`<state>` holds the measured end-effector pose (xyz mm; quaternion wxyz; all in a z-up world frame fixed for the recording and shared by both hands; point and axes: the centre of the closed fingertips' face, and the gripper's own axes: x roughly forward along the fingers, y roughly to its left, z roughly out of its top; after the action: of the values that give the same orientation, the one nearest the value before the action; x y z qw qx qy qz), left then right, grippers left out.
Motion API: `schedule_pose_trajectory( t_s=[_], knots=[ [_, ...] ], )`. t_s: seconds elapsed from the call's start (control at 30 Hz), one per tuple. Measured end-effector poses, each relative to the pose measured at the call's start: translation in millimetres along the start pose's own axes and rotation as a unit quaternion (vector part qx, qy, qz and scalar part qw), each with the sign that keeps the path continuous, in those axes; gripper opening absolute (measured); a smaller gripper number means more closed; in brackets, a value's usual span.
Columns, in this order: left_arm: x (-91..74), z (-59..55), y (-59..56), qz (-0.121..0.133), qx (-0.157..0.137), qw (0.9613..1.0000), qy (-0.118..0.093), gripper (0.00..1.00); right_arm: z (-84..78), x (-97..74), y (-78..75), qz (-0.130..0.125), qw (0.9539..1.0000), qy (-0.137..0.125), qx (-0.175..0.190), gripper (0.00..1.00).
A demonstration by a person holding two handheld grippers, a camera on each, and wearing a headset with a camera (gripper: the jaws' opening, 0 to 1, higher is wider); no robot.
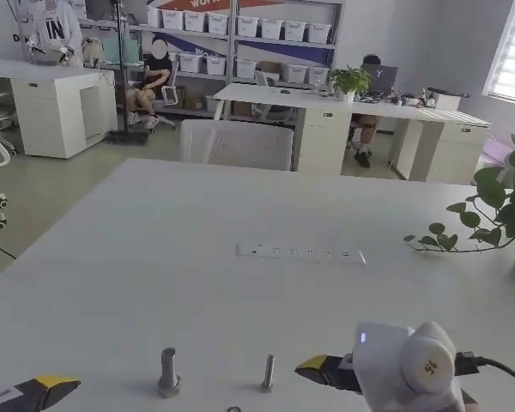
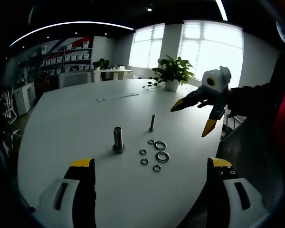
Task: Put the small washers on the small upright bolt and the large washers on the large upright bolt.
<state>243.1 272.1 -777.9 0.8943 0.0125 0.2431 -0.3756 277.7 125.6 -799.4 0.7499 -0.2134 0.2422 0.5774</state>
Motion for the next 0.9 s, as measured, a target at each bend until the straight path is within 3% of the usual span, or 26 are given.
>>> schedule_pose_trajectory(
  t_s=[0.3, 0.9],
  knots=[
    [-0.4, -0.6, 0.7, 0.001, -0.004, 1.0000, 0.000, 0.98, -8.4, 14.2, -4.9, 0.018, 0.9994, 0.028, -0.006, 0.66],
    [1.6, -0.7, 0.2, 0.001, -0.006, 1.0000, 0.001, 0.98, -19.0, 38.4, -12.8, 0.034, 0.9947, 0.093, -0.029, 0.51]
  ],
)
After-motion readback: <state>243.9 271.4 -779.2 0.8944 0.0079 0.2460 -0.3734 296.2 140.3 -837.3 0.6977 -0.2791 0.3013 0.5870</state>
